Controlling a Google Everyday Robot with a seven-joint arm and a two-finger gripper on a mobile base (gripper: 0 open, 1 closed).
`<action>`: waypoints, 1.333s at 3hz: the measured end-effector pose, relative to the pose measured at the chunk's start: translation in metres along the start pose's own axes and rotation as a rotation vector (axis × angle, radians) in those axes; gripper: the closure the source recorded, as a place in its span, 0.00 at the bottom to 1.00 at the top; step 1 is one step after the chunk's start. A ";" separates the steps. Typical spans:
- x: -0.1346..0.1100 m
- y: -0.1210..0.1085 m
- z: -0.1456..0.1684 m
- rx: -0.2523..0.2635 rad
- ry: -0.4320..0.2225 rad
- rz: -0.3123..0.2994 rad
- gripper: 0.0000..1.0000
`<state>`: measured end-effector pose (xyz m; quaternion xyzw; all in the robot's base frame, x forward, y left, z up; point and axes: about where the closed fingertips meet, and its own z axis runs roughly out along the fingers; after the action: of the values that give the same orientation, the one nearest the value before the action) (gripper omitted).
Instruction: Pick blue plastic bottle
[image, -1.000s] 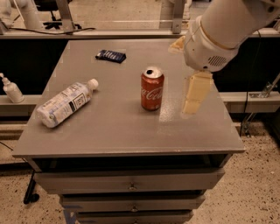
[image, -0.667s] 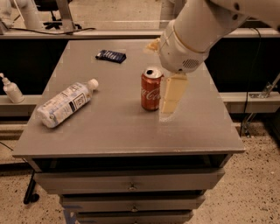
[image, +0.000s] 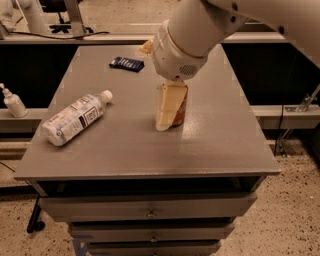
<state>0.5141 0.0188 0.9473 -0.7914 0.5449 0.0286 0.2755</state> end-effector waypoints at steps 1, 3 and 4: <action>-0.002 -0.003 0.006 0.005 -0.015 -0.018 0.00; -0.007 -0.034 0.046 0.010 -0.062 -0.069 0.00; -0.014 -0.045 0.069 -0.010 -0.091 -0.097 0.00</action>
Offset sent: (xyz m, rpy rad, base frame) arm 0.0464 0.0375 -0.0310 0.0537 -0.0232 0.0858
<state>0.5655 0.0740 0.9115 -0.8162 0.4928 0.0537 0.2969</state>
